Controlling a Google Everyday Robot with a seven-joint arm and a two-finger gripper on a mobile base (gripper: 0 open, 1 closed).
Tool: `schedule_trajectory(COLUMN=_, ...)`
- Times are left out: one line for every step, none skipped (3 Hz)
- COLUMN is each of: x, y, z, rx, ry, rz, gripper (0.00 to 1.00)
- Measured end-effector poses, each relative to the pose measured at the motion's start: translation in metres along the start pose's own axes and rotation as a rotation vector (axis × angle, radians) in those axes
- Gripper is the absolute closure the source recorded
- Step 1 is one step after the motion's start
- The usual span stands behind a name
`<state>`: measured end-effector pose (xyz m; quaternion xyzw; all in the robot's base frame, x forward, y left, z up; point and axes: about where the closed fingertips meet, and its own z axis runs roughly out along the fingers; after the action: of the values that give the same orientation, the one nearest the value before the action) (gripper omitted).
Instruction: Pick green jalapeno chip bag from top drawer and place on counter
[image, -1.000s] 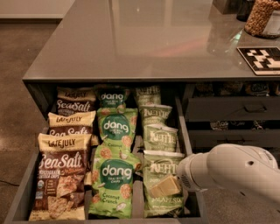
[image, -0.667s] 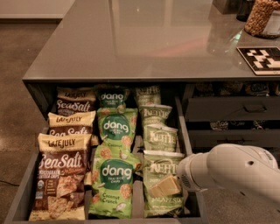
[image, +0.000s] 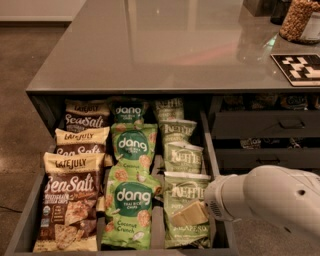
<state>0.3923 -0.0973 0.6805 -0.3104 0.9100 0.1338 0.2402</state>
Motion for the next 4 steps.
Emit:
schedule_trajectory(x=-0.006, y=0.013, z=-0.01, rx=0.002, ry=-0.029, rz=-0.026, gripper=0.0)
schedule_trajectory(x=-0.006, y=0.025, z=-0.004, rx=0.005, ry=-0.04, rz=-0.042, gripper=0.0)
schedule_trajectory(x=-0.002, y=0.036, z=0.012, rx=0.009, ry=-0.044, rz=-0.042, gripper=0.0)
schedule_trajectory(x=0.0, y=0.045, z=0.025, rx=0.041, ry=-0.055, rz=-0.048, gripper=0.0)
